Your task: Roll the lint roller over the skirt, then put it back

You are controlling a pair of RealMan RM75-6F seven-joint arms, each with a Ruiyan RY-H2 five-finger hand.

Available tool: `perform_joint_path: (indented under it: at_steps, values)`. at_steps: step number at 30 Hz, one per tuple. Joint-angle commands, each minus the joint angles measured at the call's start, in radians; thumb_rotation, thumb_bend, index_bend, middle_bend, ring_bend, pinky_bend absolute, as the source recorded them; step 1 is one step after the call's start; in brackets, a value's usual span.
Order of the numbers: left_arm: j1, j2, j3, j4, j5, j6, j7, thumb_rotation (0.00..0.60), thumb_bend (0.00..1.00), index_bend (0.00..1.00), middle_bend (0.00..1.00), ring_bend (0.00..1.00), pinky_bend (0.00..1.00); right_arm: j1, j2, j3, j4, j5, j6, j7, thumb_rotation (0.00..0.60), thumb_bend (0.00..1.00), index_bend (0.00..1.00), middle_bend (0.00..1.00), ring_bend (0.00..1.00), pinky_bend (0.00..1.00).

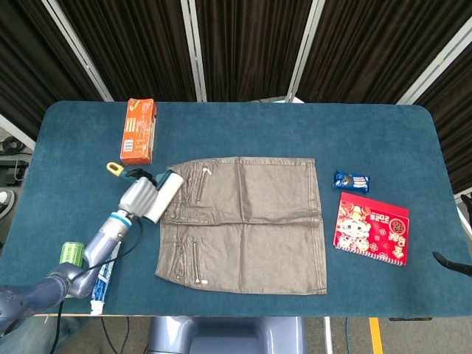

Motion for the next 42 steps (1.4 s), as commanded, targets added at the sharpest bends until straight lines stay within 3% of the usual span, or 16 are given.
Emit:
perform_joint_path:
  at_steps: [1,3,4,6,7,8,9,11,13,21,28,33,42]
  values:
    - [0.038,0.011,-0.004,0.039,-0.021,-0.009,-0.034,0.6,0.97,0.69,0.53,0.46,0.53,0.0,0.001,-0.001,-0.003,-0.002,0.0,-0.001,0.6,0.0,0.0,0.0,0.0,0.0]
    - [0.057,0.008,-0.008,0.061,-0.028,-0.015,-0.06,0.6,0.94,0.68,0.52,0.46,0.53,0.0,0.002,-0.002,-0.006,-0.005,0.0,-0.002,0.6,0.0,0.0,0.0,0.0,0.0]
    - [0.064,0.006,-0.011,0.067,-0.032,-0.019,-0.073,0.6,0.87,0.66,0.51,0.45,0.53,0.001,0.002,-0.002,-0.007,-0.007,0.0,-0.004,0.6,0.0,0.0,0.0,0.0,0.0]
    - [0.074,0.004,-0.016,0.074,-0.037,-0.03,-0.1,0.6,0.52,0.55,0.45,0.39,0.51,0.001,0.001,-0.004,-0.01,-0.011,0.001,-0.009,0.6,0.0,0.0,0.0,0.0,0.0]
    - [0.077,0.004,-0.018,0.074,-0.035,-0.033,-0.115,0.6,0.26,0.44,0.37,0.32,0.47,0.002,0.001,-0.005,-0.012,-0.014,0.002,-0.011,0.6,0.0,0.0,0.0,0.0,0.0]
    - [0.08,0.005,-0.019,0.072,-0.03,-0.034,-0.13,0.6,0.08,0.33,0.28,0.24,0.4,0.002,0.001,-0.005,-0.014,-0.017,0.002,-0.013,0.6,0.0,0.0,0.0,0.0,0.0]
    - [0.084,0.007,-0.021,0.071,-0.024,-0.034,-0.148,0.6,0.01,0.24,0.19,0.16,0.32,0.002,0.0,-0.006,-0.016,-0.019,0.004,-0.016,0.6,0.0,0.0,0.0,0.0,0.0]
    - [0.093,0.013,-0.032,0.059,-0.03,-0.034,-0.173,0.6,0.0,0.14,0.06,0.06,0.22,0.002,0.0,-0.007,-0.018,-0.022,0.005,-0.018,0.6,0.0,0.0,0.0,0.0,0.0]
    - [0.103,0.027,-0.053,0.023,-0.042,-0.028,-0.209,0.6,0.0,0.1,0.01,0.01,0.16,0.001,0.001,-0.008,-0.021,-0.025,0.006,-0.018,0.6,0.0,0.0,0.0,0.0,0.0]
    - [0.167,0.187,-0.136,-0.263,-0.076,0.07,-0.366,0.6,0.0,0.05,0.0,0.0,0.05,-0.004,0.012,-0.012,-0.027,-0.044,0.016,0.005,0.6,0.0,0.0,0.0,0.0,0.0]
    - [0.276,0.378,-0.189,-0.488,0.021,0.239,-0.742,0.6,0.0,0.03,0.0,0.0,0.0,-0.007,0.02,-0.018,-0.036,-0.069,0.023,0.023,0.6,0.0,0.0,0.0,0.0,0.0]
    - [0.383,0.49,-0.192,-0.646,0.043,0.345,-0.935,0.6,0.0,0.03,0.0,0.0,0.0,-0.011,0.025,-0.019,-0.035,-0.081,0.034,0.038,0.6,0.0,0.0,0.0,0.0,0.0]
    - [0.525,0.6,-0.128,-0.861,0.124,0.489,-0.933,0.6,0.0,0.0,0.0,0.0,0.0,-0.016,0.033,-0.024,-0.04,-0.103,0.048,0.053,0.6,0.0,0.0,0.0,0.0,0.0]
